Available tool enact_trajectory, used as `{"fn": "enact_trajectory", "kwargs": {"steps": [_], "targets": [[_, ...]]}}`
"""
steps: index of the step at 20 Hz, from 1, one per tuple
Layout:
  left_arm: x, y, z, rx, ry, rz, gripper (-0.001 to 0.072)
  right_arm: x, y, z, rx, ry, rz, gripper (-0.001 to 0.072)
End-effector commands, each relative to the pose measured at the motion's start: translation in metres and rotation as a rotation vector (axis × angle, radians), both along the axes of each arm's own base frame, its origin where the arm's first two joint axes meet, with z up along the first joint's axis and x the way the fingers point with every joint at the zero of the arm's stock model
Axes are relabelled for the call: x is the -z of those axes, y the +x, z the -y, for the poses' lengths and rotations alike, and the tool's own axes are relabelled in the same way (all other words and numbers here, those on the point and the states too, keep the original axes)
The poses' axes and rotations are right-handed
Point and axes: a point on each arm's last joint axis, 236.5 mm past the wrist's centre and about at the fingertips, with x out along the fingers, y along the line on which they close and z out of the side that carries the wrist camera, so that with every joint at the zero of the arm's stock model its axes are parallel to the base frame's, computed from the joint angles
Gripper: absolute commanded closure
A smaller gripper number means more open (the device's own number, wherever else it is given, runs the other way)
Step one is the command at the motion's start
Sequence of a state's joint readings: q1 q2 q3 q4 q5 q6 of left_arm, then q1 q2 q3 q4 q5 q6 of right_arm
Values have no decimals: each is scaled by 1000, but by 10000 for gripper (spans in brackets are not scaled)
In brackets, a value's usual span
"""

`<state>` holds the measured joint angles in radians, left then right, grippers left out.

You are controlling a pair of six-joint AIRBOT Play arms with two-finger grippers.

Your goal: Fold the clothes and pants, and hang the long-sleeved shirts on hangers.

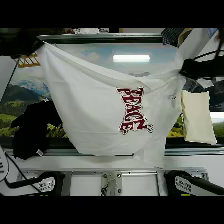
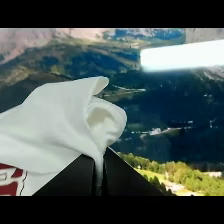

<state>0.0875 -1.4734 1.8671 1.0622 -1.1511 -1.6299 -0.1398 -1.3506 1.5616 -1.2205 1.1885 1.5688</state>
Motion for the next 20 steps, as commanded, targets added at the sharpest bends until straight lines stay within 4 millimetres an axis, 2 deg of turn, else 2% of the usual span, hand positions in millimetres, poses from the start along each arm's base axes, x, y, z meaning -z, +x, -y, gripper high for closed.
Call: {"fn": "enact_trajectory", "kwargs": {"steps": [1,2,4,5,6,7,9,11,14,16,20], "targets": [[115,76,29,41,-6,-141,702,92,58,-2,44,-9,-108,698],[127,89,33,47,-7,-144,701,101,68,0,47,-10,-110,697],[143,107,29,18,-18,-127,692,105,82,2,54,-11,-90,681],[148,111,27,-8,-28,-119,459,102,88,3,62,-11,-66,568],[151,112,19,-45,-38,-115,119,96,93,5,70,-12,-35,308],[150,110,10,-72,-49,-117,89,88,96,7,75,-17,-5,121],[136,99,-12,-95,-49,-129,88,62,97,15,88,-25,55,104],[122,69,-37,-90,-12,-190,88,25,87,20,96,-32,113,103],[123,2,-74,-96,165,-303,88,-22,46,13,43,-66,151,104],[146,-50,-84,-109,227,-410,88,-36,12,4,22,-72,153,104],[227,-154,-62,-81,198,-620,88,-36,-50,-7,10,-69,153,104]]}}
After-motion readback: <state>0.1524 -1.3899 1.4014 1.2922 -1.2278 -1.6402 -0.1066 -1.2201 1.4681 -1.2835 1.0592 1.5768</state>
